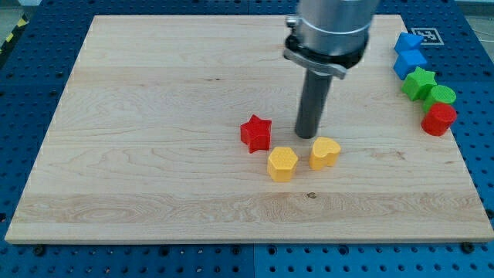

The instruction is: Place your arm to the left of the red star

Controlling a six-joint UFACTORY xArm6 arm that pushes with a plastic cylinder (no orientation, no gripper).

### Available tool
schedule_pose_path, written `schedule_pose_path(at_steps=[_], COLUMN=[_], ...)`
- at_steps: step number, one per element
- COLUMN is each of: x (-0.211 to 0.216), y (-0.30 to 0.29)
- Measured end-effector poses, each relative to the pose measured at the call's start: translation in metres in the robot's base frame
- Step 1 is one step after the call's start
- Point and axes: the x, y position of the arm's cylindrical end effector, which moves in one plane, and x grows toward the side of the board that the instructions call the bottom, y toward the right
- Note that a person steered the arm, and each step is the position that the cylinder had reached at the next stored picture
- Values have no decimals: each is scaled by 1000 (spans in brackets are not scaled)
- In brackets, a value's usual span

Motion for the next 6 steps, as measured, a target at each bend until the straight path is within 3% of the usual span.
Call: schedule_pose_path(at_steps=[1, 2, 4, 6], x=[-3, -31, -75, -58], y=[-22, -22, -82, -139])
